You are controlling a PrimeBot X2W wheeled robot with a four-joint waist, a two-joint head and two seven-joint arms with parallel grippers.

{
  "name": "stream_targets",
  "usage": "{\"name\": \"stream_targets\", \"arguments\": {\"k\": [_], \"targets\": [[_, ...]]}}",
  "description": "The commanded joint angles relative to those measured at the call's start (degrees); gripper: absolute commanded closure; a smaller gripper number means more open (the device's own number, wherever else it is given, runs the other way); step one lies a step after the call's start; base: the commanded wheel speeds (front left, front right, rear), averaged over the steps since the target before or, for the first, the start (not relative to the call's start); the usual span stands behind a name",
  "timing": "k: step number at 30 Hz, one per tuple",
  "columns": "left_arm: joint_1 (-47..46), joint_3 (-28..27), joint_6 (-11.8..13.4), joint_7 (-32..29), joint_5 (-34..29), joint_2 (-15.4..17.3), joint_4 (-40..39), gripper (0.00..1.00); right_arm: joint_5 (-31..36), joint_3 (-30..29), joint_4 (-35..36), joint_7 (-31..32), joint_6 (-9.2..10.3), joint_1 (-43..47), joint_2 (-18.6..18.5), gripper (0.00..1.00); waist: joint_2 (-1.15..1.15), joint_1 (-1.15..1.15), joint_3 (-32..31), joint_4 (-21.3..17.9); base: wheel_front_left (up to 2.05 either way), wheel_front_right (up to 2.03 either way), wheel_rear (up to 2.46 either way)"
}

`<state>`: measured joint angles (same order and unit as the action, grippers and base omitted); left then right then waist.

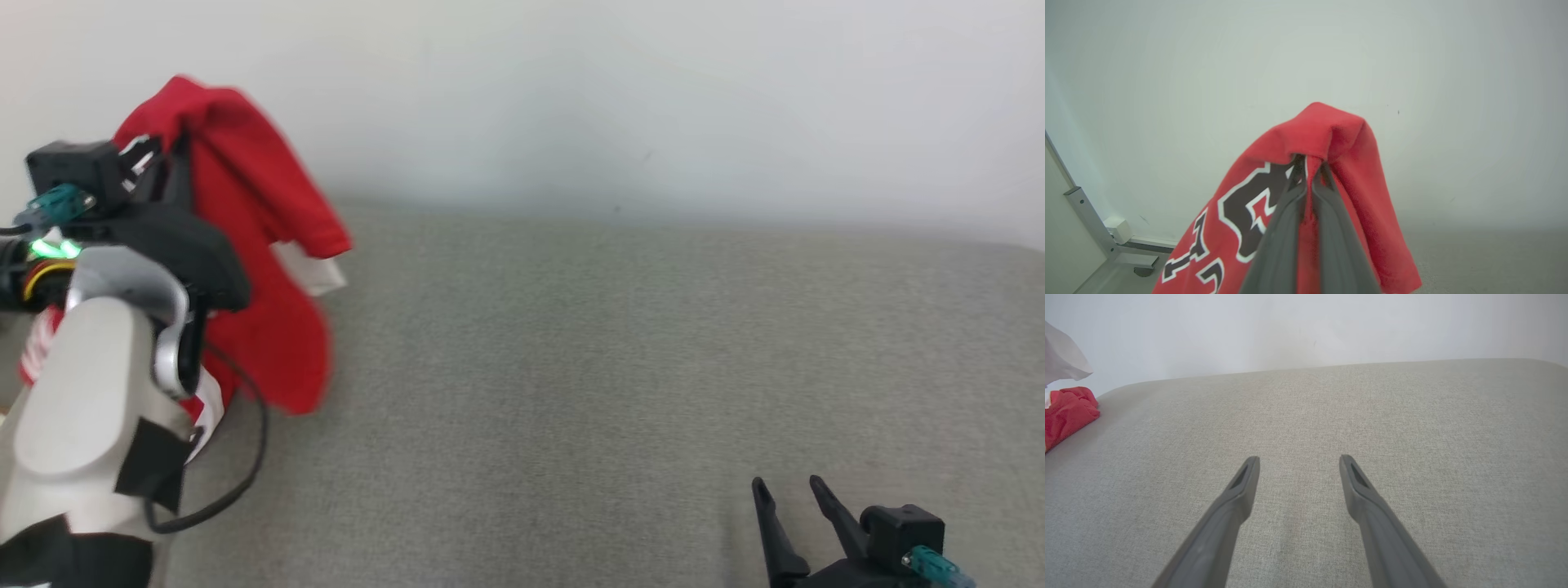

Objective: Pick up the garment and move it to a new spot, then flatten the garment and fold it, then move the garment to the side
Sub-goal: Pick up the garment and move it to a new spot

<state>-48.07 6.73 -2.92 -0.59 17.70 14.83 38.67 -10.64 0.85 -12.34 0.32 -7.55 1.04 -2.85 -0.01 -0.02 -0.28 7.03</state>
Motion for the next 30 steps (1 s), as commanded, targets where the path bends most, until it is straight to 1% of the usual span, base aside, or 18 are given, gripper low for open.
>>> {"name": "stream_targets", "arguments": {"k": [1, 3, 7, 10, 15, 21, 25, 26, 27, 28, 30], "targets": [[0.39, 0.14, 0.06, 0.51, 0.48, -0.75, -1.42, 1.00, 0.44, -0.51, 0.05, -0.14, 0.12, 0.17, -0.07, 0.00, 0.01, 0.02, -1.90, -3.48, 0.00, 0.00, 0.00], [1.43, 0.80, 0.08, 1.19, 1.10, -2.93, -4.37, 1.00, 0.54, -1.65, 0.42, -0.15, 0.12, 0.11, -0.07, 0.00, 0.01, 0.02, -1.79, -5.56, 0.00, 0.00, 0.00], [3.56, 2.13, 0.09, 2.17, 1.87, -6.27, -9.98, 1.00, 0.44, -2.50, 0.87, 0.10, 0.12, -0.39, -0.04, 0.00, 0.01, 0.02, -1.08, -10.72, 0.00, 0.00, 0.00], [4.97, 3.47, 0.19, 2.42, 1.76, -7.64, -13.29, 1.00, 0.16, -2.05, 0.95, 0.31, 0.12, -0.83, -0.07, 0.00, 0.01, 0.02, -0.30, -14.70, 0.00, 0.00, 0.00], [7.89, 5.77, 0.64, 1.49, 1.69, -8.99, -16.47, 1.00, -0.60, -1.45, 0.85, -0.23, 0.12, -1.01, -0.05, 0.00, 0.01, 0.02, 0.94, -19.57, 0.00, 0.00, 0.00], [13.64, 7.21, 1.53, 0.26, 2.26, -9.45, -15.02, 1.00, -1.09, -0.99, -0.06, -0.93, 0.12, -1.55, -0.05, 0.00, 0.01, 0.02, 1.56, -22.53, 0.00, 0.00, 0.00], [16.95, 8.40, 0.89, 0.46, 3.42, -10.19, -13.30, 1.00, -1.50, -1.00, -0.68, -1.39, 0.12, -1.34, -0.03, 0.00, 0.01, 0.02, 1.55, -22.75, 0.00, 0.00, 0.00], [17.98, 8.67, 0.55, 0.98, 4.13, -10.43, -12.49, 0.78, -1.70, -0.83, -0.90, -1.40, 0.12, -1.35, -0.02, 0.00, 0.01, 0.02, 1.54, -22.73, 0.00, 0.00, 0.00], [19.28, 8.85, 0.46, 1.20, 5.22, -10.70, -11.23, 0.00, -1.78, -0.59, -1.11, -1.43, 0.12, -1.46, -0.04, 0.00, 0.01, 0.02, 1.48, -22.64, 0.00, 0.00, 0.00], [20.78, 9.52, -0.03, 2.56, 5.65, -10.96, -8.82, 0.00, -2.03, -0.14, -1.50, -1.68, 0.12, -1.93, -0.04, 0.00, 0.01, 0.02, 1.35, -22.47, 0.00, 0.00, 0.00], [21.78, 10.41, -0.63, 3.48, 6.18, -11.25, -6.53, 0.00, -2.14, 0.04, -1.93, -1.95, 0.12, -2.17, -0.05, 0.00, 0.01, 0.02, 1.19, -22.05, 0.00, 0.00, 0.00]]}}
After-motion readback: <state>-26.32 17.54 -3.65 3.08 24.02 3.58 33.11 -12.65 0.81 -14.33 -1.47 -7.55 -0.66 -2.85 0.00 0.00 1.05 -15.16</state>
